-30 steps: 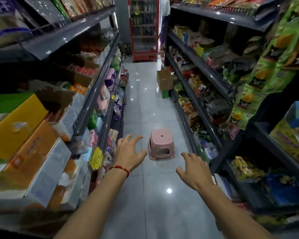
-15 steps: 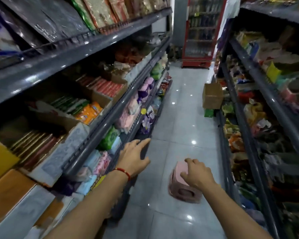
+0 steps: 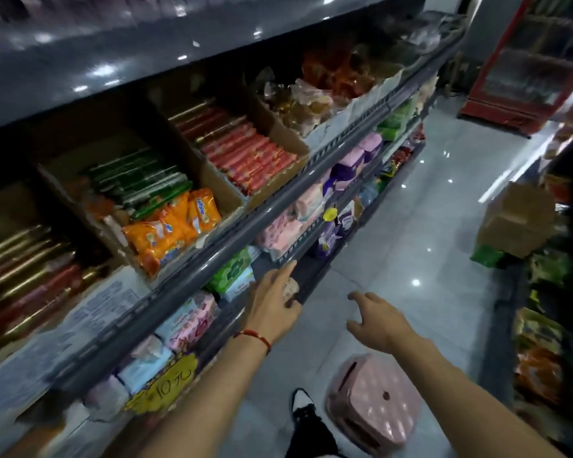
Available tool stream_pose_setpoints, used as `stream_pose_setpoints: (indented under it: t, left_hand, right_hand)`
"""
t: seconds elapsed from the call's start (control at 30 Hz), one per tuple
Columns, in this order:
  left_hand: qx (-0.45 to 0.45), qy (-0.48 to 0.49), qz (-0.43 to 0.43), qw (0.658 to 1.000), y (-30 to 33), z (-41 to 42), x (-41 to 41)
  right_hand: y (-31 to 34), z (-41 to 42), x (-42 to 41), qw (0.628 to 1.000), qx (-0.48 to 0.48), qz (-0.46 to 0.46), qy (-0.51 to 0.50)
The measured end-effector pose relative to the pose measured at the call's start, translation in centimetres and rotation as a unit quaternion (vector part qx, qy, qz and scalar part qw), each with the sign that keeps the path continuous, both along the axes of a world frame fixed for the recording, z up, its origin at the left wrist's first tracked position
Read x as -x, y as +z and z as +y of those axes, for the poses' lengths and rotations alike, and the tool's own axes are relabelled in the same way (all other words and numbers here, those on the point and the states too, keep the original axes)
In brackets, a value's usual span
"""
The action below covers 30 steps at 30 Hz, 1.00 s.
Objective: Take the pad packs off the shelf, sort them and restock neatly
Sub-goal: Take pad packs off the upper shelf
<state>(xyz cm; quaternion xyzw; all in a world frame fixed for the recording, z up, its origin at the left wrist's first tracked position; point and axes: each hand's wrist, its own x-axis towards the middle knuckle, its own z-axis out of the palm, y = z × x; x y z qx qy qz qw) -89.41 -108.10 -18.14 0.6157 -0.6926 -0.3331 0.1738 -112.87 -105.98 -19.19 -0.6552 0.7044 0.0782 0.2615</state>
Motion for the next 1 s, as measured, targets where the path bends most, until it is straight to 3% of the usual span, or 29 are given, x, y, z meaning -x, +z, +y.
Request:
stream_pose_setpoints:
  t: [0.3, 0.63, 0.87, 1.0]
  left_hand:
    - [-0.045, 0.052, -0.006, 0.998, -3.4, -9.2, 1.8]
    - [-0.062, 0.16, -0.021, 0.985, -7.2, -10.8, 3.7]
    - [-0.043, 0.381, -0.057, 0.922, -21.4, -12.5, 10.2]
    - [0.016, 0.366, -0.074, 0.927, -31.2, -15.2, 13.0]
  right_hand:
    - [-3.9, -13.1, 3.0, 0.997, -0.068, -0.024, 0.029]
    - [-12.9, -24.3, 8.0, 0.983, -0.143, -0.047, 0.106]
    - [-25.8, -36.2, 9.9, 0.923, -0.176, -0.092, 0.328]
    - [-34.9, -39.7, 8.4, 0.878, -0.195, -0.12, 0.421]
